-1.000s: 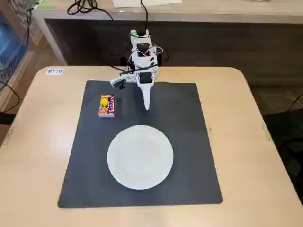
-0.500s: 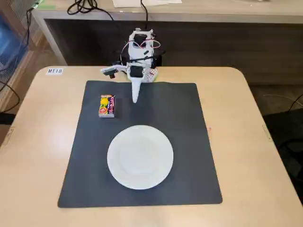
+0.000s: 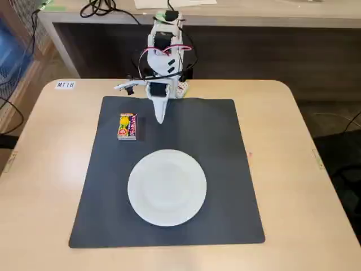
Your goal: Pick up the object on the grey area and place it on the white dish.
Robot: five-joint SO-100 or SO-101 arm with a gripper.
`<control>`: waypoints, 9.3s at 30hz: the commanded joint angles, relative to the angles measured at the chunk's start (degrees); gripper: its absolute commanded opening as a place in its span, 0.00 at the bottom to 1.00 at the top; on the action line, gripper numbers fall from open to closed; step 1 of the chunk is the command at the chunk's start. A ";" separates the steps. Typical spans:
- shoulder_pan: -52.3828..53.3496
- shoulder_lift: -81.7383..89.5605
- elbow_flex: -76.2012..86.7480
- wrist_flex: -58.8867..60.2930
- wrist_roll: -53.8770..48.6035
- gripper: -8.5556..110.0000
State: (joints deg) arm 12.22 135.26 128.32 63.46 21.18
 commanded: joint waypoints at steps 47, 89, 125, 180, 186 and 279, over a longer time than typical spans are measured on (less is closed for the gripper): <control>24.43 -27.60 -10.55 11.43 23.12 0.47; 19.25 -37.79 -23.55 6.33 21.53 0.25; -10.46 -103.18 -120.67 30.15 -22.50 0.20; -12.13 15.21 -0.70 -6.77 -25.75 0.07; -11.69 20.13 15.12 -15.12 -26.63 0.07; -10.90 56.78 55.99 -21.18 -22.41 0.07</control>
State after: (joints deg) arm 0.44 190.72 176.57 42.01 -1.85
